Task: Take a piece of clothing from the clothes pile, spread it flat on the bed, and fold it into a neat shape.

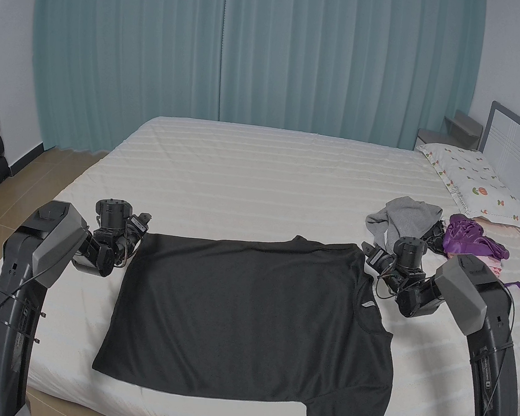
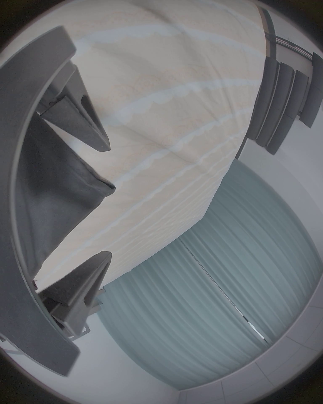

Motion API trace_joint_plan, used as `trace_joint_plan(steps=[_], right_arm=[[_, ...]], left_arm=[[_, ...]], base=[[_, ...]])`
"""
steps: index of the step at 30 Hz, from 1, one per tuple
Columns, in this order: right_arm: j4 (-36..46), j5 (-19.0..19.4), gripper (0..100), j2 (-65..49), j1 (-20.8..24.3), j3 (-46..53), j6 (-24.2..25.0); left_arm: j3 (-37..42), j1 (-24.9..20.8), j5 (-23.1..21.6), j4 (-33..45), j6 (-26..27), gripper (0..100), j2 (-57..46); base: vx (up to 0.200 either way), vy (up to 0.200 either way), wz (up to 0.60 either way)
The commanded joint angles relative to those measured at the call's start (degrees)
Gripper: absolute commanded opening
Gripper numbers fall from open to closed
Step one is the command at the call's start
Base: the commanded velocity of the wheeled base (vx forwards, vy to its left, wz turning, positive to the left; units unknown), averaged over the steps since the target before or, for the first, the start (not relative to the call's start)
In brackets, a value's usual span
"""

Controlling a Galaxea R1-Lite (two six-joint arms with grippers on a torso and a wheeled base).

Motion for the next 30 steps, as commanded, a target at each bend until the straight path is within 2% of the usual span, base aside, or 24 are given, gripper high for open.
trace_joint_plan(steps=[1, 3, 4, 6, 9, 10, 11, 13, 17, 20, 26, 30], right_arm=[[-5.69, 6.7, 100, -21.84, -0.76, 31.82, 3.72], [-8.51, 7.32, 100, -25.8, -0.67, 40.44, 3.8], [-8.95, 7.41, 100, -26.23, -0.67, 41.49, 3.8], [-11.06, 7.76, 100, -31.07, -0.67, 50.1, 4.24], [-11.76, 7.84, 100, -34.23, -0.41, 56.52, 5.39], [-12.11, 7.84, 100, -35.99, -0.06, 60.65, 7.23], [-12.2, 7.84, 100, -36.17, -0.06, 61.0, 7.41], [-14.31, 7.84, 100, -38.45, 0.47, 66.45, 11.45], [-16.59, 7.93, 100, -39.07, 1.17, 74.19, 14.79], [-18.97, 8.2, 100, -38.19, 1.43, 78.67, 16.11], [-26.35, 10.13, 100, -36.08, 1.7, 83.94, 19.1], [-29.95, 12.24, 100, -34.67, 1.87, 87.11, 19.18]], left_arm=[[20.56, 0.03, -4.25, -3.88, -4.6, 100, -17.16], [26.8, -0.06, -4.25, -4.32, -5.21, 100, -20.94], [27.85, -0.06, -4.34, -4.41, -5.3, 100, -21.47], [37.08, -0.15, -5.39, -5.9, -5.3, 100, -25.95], [44.38, -0.23, -6.98, -9.06, -5.83, 100, -29.55], [49.21, -0.41, -8.56, -11.0, -6.44, 100, -32.1], [49.65, -0.41, -8.73, -11.17, -6.53, 100, -32.28], [56.59, -0.94, -10.93, -12.4, -6.71, 100, -35.62], [63.71, -1.03, -11.28, -12.49, -7.5, 100, -38.61], [67.84, -1.38, -13.13, -12.93, -8.29, 100, -39.84], [70.92, -1.38, -14.27, -14.95, -8.38, 100, -39.4], [72.85, -1.38, -15.15, -15.22, -8.2, 100, -39.22]], base=[[0.0, 0.0, 0.0], [0.0, 0.0, 0.0], [0.0, 0.0, 0.0], [0.0, 0.0, 0.0], [0.0, 0.0, 0.0], [0.0, 0.0, 0.0], [0.0, 0.0, 0.0], [0.0, 0.0, 0.0], [0.0, 0.0, 0.0], [0.0, 0.0, 0.0], [0.0, 0.0, 0.0], [-0.2, 0.0, 0.0]])
